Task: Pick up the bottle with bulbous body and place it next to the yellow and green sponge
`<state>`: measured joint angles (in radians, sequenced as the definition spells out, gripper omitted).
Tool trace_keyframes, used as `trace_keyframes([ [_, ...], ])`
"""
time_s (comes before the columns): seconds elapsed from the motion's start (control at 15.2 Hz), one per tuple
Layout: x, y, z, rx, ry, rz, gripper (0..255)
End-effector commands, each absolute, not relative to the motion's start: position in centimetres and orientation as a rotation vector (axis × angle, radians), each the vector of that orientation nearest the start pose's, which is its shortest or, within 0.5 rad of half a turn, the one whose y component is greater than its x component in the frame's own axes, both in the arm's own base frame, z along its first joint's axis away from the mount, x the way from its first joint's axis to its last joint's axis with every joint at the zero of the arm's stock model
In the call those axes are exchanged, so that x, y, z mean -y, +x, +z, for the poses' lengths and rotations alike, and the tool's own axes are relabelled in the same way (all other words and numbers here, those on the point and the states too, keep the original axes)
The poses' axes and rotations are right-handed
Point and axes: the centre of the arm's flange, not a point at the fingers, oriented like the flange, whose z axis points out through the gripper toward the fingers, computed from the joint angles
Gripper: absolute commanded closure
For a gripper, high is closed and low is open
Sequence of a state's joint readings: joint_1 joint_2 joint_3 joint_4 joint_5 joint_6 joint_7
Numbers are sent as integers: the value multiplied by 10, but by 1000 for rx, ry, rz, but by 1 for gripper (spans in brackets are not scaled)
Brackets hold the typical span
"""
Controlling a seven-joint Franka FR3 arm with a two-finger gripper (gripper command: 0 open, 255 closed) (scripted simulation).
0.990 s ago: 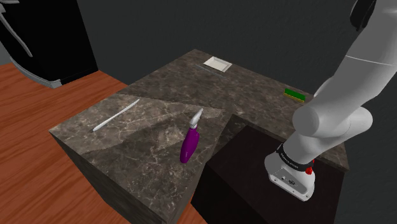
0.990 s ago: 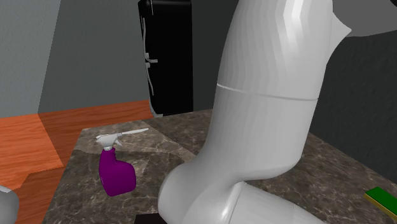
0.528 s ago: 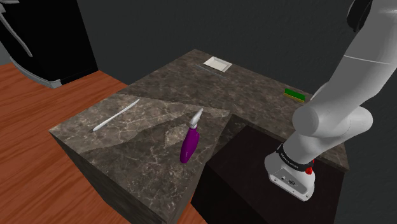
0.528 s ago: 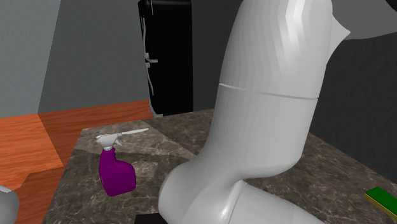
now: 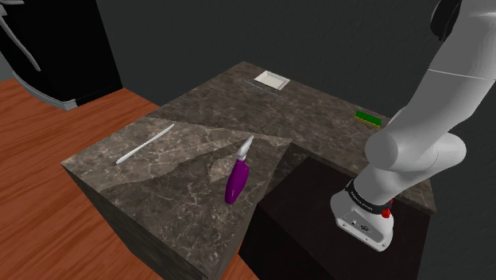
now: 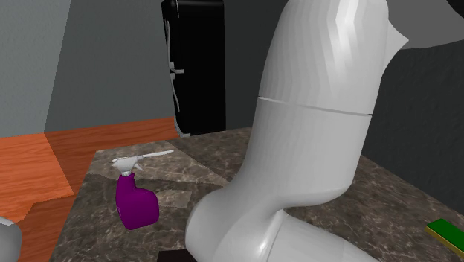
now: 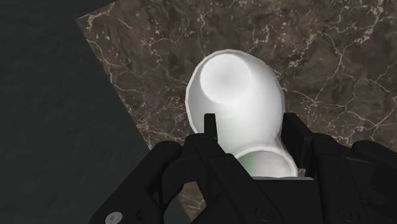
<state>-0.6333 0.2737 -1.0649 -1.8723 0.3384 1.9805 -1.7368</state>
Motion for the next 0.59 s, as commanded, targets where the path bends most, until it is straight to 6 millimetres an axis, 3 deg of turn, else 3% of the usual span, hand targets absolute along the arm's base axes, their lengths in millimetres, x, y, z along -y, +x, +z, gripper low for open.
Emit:
trace_keyframes([
  [0.0, 595, -20, 433, -135, -3137, -112, 255],
  [0.07, 595, -20, 433, -135, -3137, -112, 255],
  [0.13, 595, -20, 433, -135, -3137, -112, 0],
  [0.46, 595, -20, 433, -135, -3137, -112, 0],
  [0.53, 595, -21, 446, -135, -3137, -112, 0],
])
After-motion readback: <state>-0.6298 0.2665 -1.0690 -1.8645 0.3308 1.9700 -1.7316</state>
